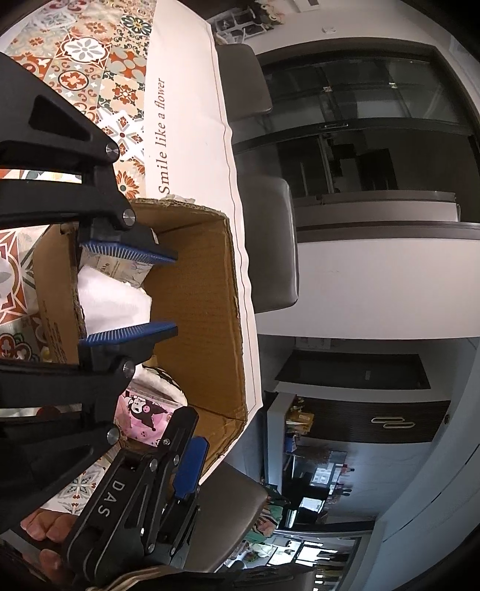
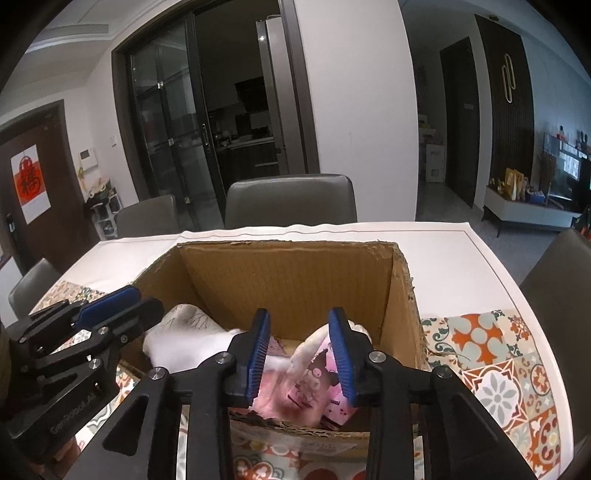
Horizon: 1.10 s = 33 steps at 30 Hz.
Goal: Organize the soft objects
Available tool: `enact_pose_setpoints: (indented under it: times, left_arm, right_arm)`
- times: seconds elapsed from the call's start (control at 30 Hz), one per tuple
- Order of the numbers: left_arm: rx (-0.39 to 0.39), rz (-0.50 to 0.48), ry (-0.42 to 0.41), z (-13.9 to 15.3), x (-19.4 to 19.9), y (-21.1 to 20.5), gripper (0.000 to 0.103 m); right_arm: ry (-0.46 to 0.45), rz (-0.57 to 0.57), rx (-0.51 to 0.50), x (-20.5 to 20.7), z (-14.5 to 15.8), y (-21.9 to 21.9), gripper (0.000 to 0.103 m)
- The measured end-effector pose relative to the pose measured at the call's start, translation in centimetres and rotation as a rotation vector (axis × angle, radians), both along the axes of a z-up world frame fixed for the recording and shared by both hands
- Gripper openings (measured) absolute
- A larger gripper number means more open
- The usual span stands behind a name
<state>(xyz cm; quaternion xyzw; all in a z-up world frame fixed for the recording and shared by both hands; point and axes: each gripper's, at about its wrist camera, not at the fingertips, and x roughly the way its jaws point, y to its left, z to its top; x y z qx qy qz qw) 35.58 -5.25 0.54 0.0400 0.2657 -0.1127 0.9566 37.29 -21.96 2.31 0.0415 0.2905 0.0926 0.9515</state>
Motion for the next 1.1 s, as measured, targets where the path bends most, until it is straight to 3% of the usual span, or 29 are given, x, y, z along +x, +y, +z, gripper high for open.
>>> enact_pose_setpoints:
  times: [0.3, 0.77, 1.1]
  left_arm:
    - [0.007, 0.047, -0.051, 1.0, -2.2, 0.6, 0.043]
    - [0.004, 0.099, -0.157, 3.7, -8.4, 1.6, 0.056]
    - [0.008, 0.117, -0.205, 4.8, -14.0, 1.9, 0.064]
  right_arm:
    - [-0.032, -0.030, -0.011, -2.1, 0.7, 0.0, 0.048]
    - [-0.135, -0.106, -0.031, -9.0, 4.1, 0.4, 0.068]
    - [-0.178, -0.130, -0.054, -14.7, 6.0, 0.8, 0.073]
